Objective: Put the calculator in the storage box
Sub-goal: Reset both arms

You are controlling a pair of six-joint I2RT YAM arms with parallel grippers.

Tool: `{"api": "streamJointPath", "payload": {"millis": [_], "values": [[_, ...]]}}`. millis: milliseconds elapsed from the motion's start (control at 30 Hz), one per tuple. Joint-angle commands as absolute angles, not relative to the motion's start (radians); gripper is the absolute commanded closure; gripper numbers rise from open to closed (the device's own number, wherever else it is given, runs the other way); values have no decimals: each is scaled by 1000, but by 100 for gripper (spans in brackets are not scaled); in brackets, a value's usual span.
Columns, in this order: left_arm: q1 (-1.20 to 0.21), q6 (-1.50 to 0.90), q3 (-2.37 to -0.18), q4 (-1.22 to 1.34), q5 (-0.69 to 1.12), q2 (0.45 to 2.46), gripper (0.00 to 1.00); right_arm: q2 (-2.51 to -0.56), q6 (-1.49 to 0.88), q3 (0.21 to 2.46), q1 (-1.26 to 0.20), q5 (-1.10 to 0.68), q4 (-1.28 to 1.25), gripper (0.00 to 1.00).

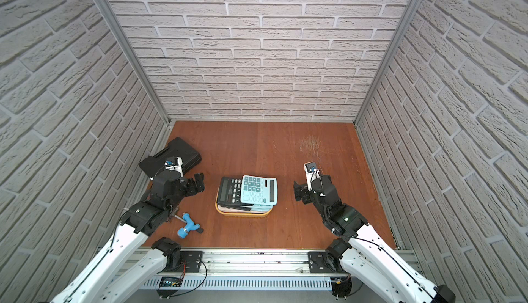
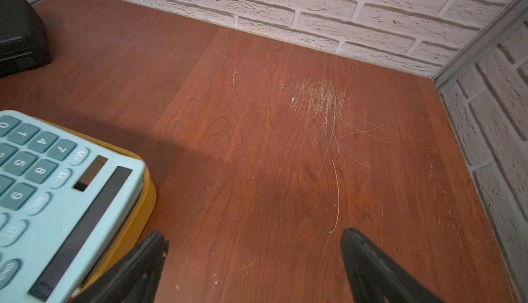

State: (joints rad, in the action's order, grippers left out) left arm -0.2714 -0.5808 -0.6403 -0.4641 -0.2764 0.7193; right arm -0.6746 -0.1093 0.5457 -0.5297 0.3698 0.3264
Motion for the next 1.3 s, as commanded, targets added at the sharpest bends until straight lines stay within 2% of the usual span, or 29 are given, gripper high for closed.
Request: {"api": "streamJointPath", "payload": {"millis": [0, 300, 433, 533, 633, 1000, 1067, 1267], "values": [[-191, -500, -595, -266, -226, 772, 2, -660, -29, 460, -463, 417, 49, 1], [32, -288, -502, -60, -194, 931, 2, -744, -120, 336, -154, 327, -176, 1], [77, -208, -441, 64, -198, 960, 2, -796, -164, 291, -34, 305, -275, 1], [87, -119, -361, 247, -133, 989, 2, -864, -207, 245, 23, 292, -396, 1], [108, -110, -291, 450, -108, 1064, 2, -967, -211, 209, 42, 301, -525, 1], [112, -80, -420, 672, -55, 1395, 2, -1314, -119, 228, 46, 252, -936, 1], [109, -65, -387, 803, -62, 1453, 2, -1332, -98, 227, 41, 234, -944, 1], [50, -4, -406, 815, -94, 1512, 2, -1427, -85, 238, 36, 222, -1044, 1]]}}
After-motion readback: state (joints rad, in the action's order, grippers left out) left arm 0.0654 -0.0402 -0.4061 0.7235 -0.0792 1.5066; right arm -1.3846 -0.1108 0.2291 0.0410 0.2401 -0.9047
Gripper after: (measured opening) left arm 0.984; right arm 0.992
